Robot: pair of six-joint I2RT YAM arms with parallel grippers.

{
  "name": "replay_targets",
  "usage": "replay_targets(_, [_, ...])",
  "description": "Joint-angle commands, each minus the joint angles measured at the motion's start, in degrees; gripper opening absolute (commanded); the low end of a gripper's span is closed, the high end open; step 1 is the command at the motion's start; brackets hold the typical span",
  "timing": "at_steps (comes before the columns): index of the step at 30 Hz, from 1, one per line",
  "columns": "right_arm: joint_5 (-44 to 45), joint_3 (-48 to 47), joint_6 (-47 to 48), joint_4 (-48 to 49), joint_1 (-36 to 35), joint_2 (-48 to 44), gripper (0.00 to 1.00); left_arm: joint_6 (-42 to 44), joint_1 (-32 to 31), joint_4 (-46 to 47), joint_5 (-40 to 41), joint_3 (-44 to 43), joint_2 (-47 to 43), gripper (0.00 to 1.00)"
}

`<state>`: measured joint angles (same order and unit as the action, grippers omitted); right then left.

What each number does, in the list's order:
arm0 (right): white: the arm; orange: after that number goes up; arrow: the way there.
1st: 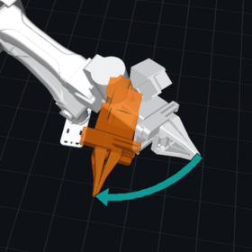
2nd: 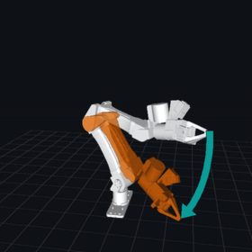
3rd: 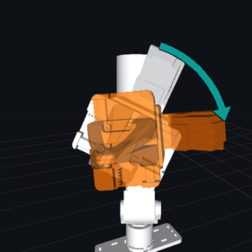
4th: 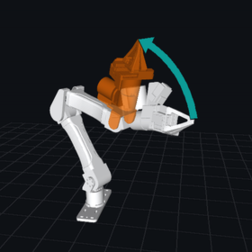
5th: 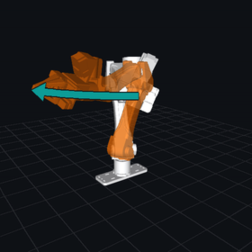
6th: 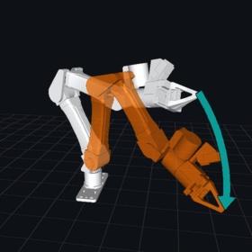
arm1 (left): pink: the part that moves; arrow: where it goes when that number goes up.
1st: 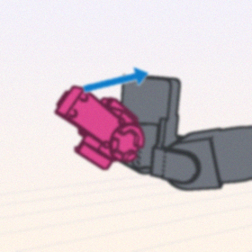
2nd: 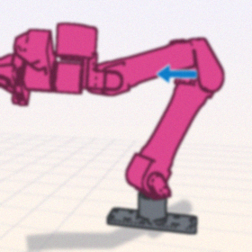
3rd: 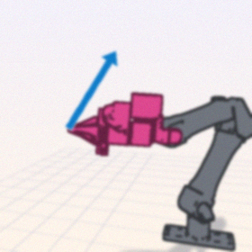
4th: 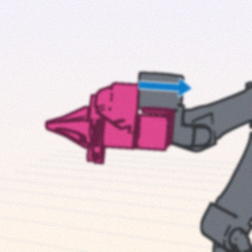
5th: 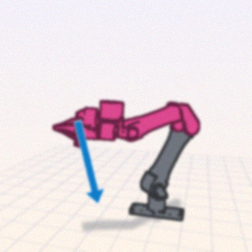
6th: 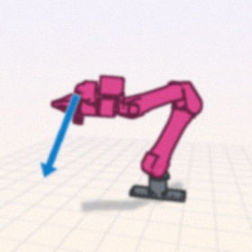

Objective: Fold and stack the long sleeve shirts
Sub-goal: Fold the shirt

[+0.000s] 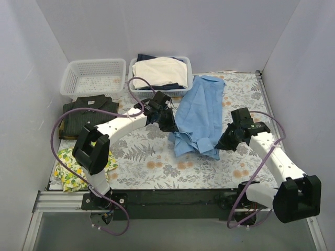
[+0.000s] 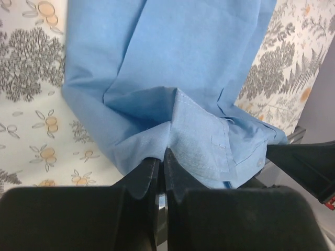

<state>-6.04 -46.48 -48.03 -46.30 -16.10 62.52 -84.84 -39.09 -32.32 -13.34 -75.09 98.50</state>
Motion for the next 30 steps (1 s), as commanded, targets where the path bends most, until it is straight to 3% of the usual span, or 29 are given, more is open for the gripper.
replay_targets(1, [1.4,-6.4,4.4,5.0,4.0,6.1,0.01,1.3,1.1,0.2,3.5,-9.4,6.0,0.00])
replay_targets(9, [-0.8,-13.0,7.6,10.1,9.4,19.5,0.01,5.0,3.1,-3.8,1.7,-27.5,22.0,0.03])
replay_targets(10, [-1.1,-13.7,7.8,10.6,9.7,21.7,0.01,5.6,3.3,-4.7,1.8,-30.8,24.5,0.06])
replay_targets(11, [-1.3,-14.1,7.8,11.2,10.0,22.7,0.01,5.9,3.6,-4.9,1.7,-31.9,25.8,0.16])
replay_targets(13, [-2.7,-15.0,8.0,11.7,11.1,25.4,0.13,6.3,4.3,-5.1,1.3,-34.6,27.6,0.25])
replay_targets(14, [-2.8,-15.9,8.2,12.1,11.5,26.0,0.19,6.6,4.5,-5.2,1.1,-35.6,29.4,0.39])
replay_targets(16, [-3.0,-17.1,8.6,12.6,12.1,27.4,0.35,7.0,5.4,-5.1,0.2,-38.7,30.7,0.48])
replay_targets(20, [-3.4,-21.2,9.8,14.1,13.7,27.7,0.55,7.8,6.6,-4.1,0.9,-43.1,31.1,0.59])
replay_targets(25, [-1.6,-24.6,11.3,15.7,14.9,26.6,0.59,9.2,7.9,-2.3,4.3,-44.2,28.0,0.65])
replay_targets(30, [-0.4,-22.7,13.0,15.7,14.9,23.8,0.59,11.6,9.1,-0.9,8.9,-39.2,21.6,0.67])
